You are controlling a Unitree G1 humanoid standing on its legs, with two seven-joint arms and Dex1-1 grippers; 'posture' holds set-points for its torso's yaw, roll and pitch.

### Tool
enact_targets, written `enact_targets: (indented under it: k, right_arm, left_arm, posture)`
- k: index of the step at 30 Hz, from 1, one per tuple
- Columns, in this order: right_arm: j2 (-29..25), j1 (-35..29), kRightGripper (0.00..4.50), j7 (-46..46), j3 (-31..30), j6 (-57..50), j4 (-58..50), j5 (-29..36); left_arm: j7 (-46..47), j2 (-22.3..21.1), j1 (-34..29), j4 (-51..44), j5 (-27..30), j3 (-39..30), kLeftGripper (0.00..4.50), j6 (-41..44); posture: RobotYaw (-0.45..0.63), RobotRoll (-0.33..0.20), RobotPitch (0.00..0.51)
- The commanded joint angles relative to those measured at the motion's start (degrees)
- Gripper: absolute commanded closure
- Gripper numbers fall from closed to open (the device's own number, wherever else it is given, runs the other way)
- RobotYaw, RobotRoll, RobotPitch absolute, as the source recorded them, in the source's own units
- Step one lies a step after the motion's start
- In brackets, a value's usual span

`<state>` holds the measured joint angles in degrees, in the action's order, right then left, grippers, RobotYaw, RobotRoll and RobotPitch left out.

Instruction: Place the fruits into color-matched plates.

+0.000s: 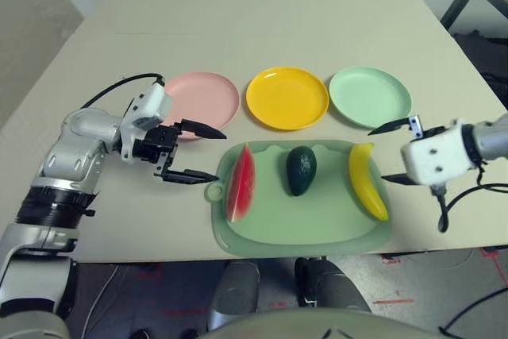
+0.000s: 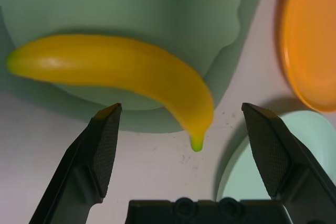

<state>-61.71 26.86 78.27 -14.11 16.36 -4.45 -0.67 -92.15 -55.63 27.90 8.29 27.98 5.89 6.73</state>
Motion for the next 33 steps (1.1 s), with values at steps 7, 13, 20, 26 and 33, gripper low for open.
enact_targets:
  k: [7, 13, 20, 26, 33]
  right_arm:
    - [4.5, 4.9, 0.00, 4.3, -7.2, 7.1, 5.4, -5.9]
    - [8.3, 6.4, 0.00, 3.1, -9.7, 9.6, 9.9, -10.2]
    - [8.5, 3.4, 0.00, 3.0, -10.5, 4.9, 10.4, -12.6]
    - [8.3, 2.2, 1.51, 4.6, -9.5, -0.1, 5.8, -10.6]
    - [8.4, 4.1, 2.82, 6.3, -7.8, -4.6, 2.3, -8.0]
  left_arm:
    - [-0.3, -1.2, 1.0, -6.6, -1.5, 0.2, 0.05, 4.3]
    - [-0.3, -0.9, 1.7, -6.9, -1.5, -0.2, 0.05, 4.7]
    - [-0.3, -1.2, 1.6, -7.4, -1.3, -0.8, 0.05, 5.0]
    - [-0.4, -0.8, 2.0, -6.7, -1.3, -0.6, 0.00, 5.1]
    - [-0.2, 1.3, 3.7, -4.5, -2.4, -0.3, 0.00, 4.9]
  posture:
    - [0.23, 0.000, 0.132]
    - [0.24, 0.000, 0.129]
    - [0.25, 0.000, 0.130]
    - [0.25, 0.000, 0.128]
    - [0.24, 0.000, 0.123]
